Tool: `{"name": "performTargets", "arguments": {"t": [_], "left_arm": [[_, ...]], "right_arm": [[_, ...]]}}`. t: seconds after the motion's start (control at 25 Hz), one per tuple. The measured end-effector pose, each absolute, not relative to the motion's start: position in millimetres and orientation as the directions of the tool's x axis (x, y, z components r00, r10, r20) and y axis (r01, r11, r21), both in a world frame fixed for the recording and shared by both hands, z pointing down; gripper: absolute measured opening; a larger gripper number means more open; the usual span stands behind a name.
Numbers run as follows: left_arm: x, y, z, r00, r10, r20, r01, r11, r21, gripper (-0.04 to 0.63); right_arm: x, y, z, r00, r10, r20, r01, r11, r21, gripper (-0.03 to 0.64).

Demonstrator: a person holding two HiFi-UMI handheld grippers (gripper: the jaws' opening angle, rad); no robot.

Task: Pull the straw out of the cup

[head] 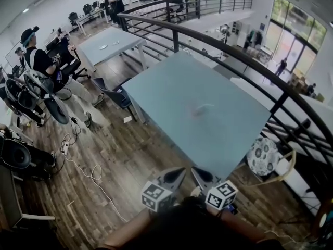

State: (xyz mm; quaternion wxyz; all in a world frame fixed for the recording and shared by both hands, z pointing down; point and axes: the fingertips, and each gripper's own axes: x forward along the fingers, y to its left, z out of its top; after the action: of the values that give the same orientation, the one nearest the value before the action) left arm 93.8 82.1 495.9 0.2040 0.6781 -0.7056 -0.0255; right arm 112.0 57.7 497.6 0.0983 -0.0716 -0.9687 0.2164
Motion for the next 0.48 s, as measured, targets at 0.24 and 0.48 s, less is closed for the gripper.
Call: {"name": "performTargets", "arguments": {"t": [0.24, 0.48], "left_arm": [[69.4, 45.0, 498.9, -0.004, -0.967, 0.256, -0.944, 0.088, 0.318, 0.011], [52.9, -7.7, 493.2, -0.001, -0.967, 0.256, -0.947, 0.084, 0.311, 0.011]], "right_arm": [[84.2, 21.9, 496.6, -0.967, 0.199, 0.159, 0.116, 0.899, -0.421, 0.011], [69.2, -28.0, 492.0, -0.965, 0.204, 0.165, 0.118, 0.899, -0.423, 0.011]]}}
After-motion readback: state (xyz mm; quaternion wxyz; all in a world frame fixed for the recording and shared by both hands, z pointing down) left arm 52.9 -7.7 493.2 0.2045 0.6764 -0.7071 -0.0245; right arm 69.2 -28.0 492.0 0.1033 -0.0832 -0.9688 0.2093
